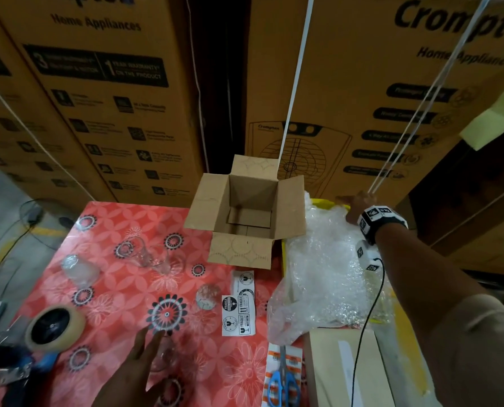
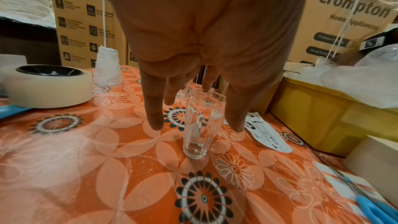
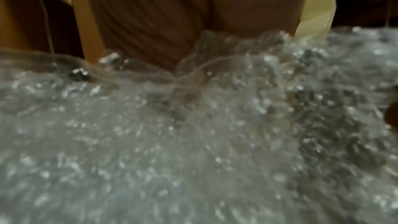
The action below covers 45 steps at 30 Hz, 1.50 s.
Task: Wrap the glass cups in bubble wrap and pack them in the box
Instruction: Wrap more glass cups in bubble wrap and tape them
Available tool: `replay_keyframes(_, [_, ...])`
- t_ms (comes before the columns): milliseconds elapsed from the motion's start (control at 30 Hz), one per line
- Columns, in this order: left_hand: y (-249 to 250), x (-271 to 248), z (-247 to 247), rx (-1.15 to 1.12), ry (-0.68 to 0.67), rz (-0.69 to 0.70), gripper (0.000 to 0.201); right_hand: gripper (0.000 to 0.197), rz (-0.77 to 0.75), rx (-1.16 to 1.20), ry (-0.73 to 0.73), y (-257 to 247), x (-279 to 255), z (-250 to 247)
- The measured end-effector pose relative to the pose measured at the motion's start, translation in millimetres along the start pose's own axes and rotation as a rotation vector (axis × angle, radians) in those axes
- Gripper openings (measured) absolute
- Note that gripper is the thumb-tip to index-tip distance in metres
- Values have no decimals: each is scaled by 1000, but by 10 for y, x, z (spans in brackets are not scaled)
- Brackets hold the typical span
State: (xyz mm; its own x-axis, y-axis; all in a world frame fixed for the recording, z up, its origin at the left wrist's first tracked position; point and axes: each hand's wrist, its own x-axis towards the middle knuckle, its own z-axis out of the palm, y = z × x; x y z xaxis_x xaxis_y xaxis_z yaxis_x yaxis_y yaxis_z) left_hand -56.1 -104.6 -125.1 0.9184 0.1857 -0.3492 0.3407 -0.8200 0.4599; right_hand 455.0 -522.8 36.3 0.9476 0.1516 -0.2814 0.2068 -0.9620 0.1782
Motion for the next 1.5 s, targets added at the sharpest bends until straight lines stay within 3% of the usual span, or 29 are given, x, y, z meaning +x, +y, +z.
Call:
replay_keyframes(200, [68,-5,0,-54,30,30,132,58,-167,-30,116,-25,1,113])
replay_keyframes(300, [7,-9,37,-26,50,9,129,75,-264,-46,57,39,9,122])
replay_keyframes(367, [8,1,34,-40,5,3,118,78,-262,-56,4,39,3,99])
replay_keyframes(500, [-39,14,96,32,9,32,114,59,-218,-134,52,13,-15,94])
replay_keyframes(600, [-137,-28,128,-18,-75,-20,114,56,-214,25,34,59,-21,70])
replay_keyframes(733, [-147,-13,121,-45,-13,0,122,66,-146,345,9,143,-51,37])
replay_keyframes(833, [-81,20,81,-32,-11,41,132,58,-128,541,49,170,-170,-46])
replay_keyframes(933, [-106,22,123,-72,28,30,135,58,-193,572,109,223,-210,-95])
replay_keyframes(1067, [-137,17,180,-103,29,18,135,80,-165,458,118,239,-288,-251])
replay_keyframes(1233, [0,-44,135,-67,0,34,140,66,-137,415,137,321,-302,-444])
replay_keyframes(1367, [34,-30,114,-75,60,45,146,62,-110,558,170,394,-306,-549])
replay_keyframes(1500, [-34,13,111,-124,60,85,140,53,-59,949,205,460,-302,-570])
